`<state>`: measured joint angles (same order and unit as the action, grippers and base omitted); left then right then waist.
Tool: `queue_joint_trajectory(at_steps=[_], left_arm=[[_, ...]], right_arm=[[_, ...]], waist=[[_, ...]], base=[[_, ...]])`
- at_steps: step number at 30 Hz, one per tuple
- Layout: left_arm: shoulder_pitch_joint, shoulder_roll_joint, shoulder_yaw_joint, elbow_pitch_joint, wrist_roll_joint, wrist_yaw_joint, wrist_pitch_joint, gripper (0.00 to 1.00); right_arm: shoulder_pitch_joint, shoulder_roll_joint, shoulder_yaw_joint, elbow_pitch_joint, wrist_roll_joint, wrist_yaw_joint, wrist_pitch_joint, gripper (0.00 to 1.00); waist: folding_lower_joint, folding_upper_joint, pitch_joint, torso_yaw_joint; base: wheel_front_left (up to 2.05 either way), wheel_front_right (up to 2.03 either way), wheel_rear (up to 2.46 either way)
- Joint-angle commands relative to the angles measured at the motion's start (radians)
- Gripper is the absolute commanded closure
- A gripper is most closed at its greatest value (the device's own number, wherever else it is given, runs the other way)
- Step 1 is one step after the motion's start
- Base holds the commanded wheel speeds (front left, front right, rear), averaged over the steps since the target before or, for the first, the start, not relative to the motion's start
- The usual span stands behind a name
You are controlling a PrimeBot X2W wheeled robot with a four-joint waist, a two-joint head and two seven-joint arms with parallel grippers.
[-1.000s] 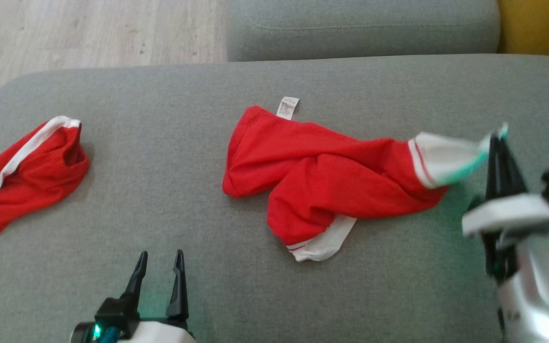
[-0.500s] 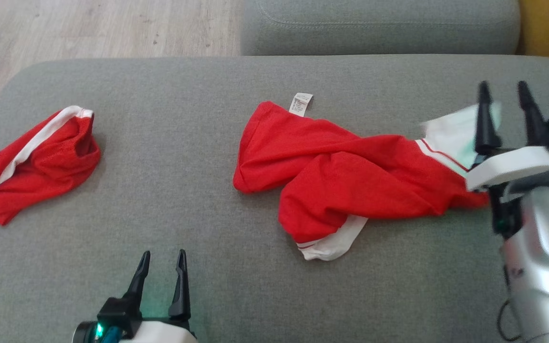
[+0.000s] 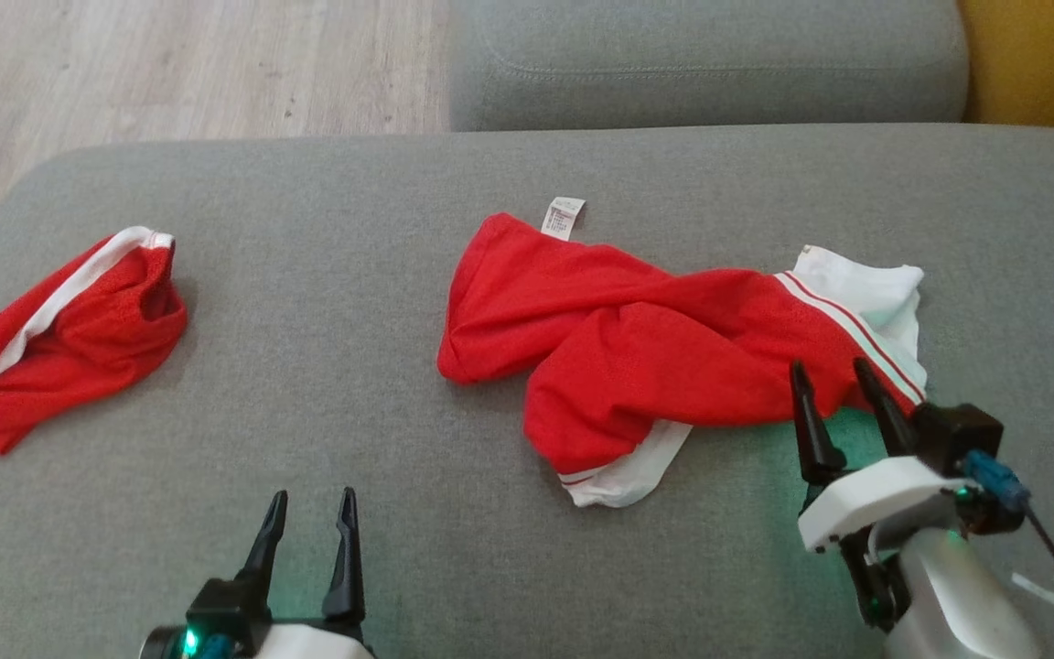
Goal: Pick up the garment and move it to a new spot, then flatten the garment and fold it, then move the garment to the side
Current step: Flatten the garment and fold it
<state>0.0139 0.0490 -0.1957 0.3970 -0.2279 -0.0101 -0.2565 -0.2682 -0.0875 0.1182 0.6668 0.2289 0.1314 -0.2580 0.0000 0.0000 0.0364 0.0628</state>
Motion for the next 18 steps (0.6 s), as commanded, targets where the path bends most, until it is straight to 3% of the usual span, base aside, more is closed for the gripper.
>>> queue_joint_trajectory(at_steps=[1,10,15,18], left_arm=[[-0.007,0.001,0.03,-0.024,0.0,-0.002,-0.005,0.0],[-0.11,0.001,0.02,-0.036,0.006,-0.024,-0.005,0.0],[-0.285,0.001,0.011,0.011,0.041,-0.059,-0.005,0.0],[-0.513,0.007,-0.001,0.16,0.052,-0.093,-0.005,0.0]], right_arm=[[-0.005,0.008,0.022,-0.036,0.001,-0.001,-0.004,0.0],[0.054,0.026,-0.035,-0.114,-0.031,-0.001,-0.004,0.0],[0.031,0.031,-0.018,-0.148,-0.036,-0.001,-0.004,0.0],[-0.001,0.033,-0.002,-0.18,-0.03,-0.001,-0.004,0.0]], waist=[[0.0,0.0,-0.006,-0.004],[0.0,0.0,0.025,-0.05],[0.0,0.0,0.078,-0.083],[0.0,0.0,0.138,-0.122]], base=[[0.0,0.0,0.0],[0.0,0.0,0.0],[0.0,0.0,0.0],[0.0,0.0,0.0]])
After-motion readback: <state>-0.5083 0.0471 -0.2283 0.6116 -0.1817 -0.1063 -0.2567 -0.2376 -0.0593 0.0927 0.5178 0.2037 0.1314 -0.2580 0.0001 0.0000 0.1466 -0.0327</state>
